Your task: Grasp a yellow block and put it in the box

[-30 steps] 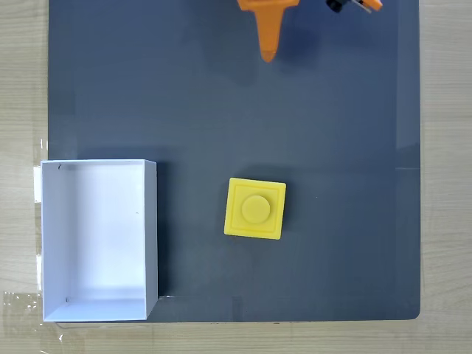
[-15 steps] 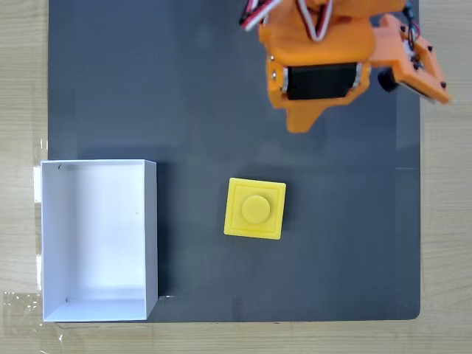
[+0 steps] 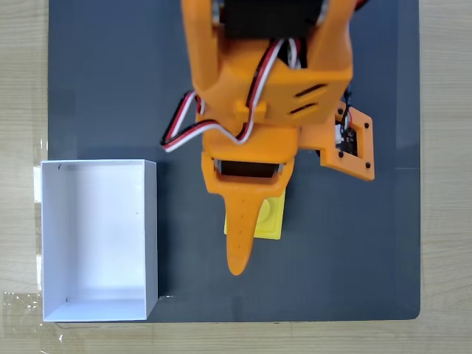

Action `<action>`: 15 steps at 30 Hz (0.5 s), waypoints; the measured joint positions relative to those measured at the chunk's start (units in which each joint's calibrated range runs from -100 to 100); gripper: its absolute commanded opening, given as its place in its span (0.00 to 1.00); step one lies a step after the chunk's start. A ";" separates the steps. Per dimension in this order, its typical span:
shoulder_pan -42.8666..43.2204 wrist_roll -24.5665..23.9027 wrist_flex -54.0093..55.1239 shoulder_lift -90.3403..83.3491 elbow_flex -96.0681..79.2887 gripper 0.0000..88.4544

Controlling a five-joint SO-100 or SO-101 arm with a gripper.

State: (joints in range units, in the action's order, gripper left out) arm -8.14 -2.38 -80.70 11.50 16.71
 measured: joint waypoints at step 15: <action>-0.18 0.00 3.29 14.75 0.36 0.60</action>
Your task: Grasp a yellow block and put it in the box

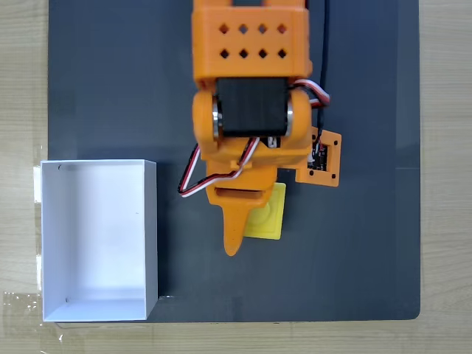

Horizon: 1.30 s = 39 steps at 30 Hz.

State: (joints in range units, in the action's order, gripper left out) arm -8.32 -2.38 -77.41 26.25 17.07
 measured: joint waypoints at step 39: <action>4.32 -1.85 13.24 3.03 3.97 0.25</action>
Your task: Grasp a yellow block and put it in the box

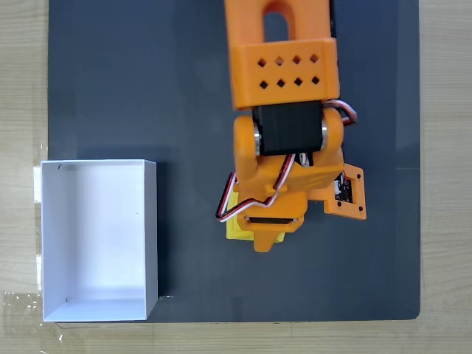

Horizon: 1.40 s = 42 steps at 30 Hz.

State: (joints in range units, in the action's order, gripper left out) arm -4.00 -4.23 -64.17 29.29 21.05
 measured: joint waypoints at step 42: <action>-25.28 1.11 0.00 6.91 19.06 0.26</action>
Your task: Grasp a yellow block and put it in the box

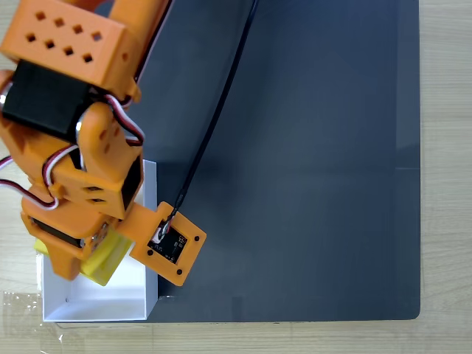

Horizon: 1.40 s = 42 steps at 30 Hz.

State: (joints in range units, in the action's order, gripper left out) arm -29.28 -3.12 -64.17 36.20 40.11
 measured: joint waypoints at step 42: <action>4.77 -1.53 -15.40 -30.68 -7.23 0.02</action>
State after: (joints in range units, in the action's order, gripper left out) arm -24.52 -4.65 -79.58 5.52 32.88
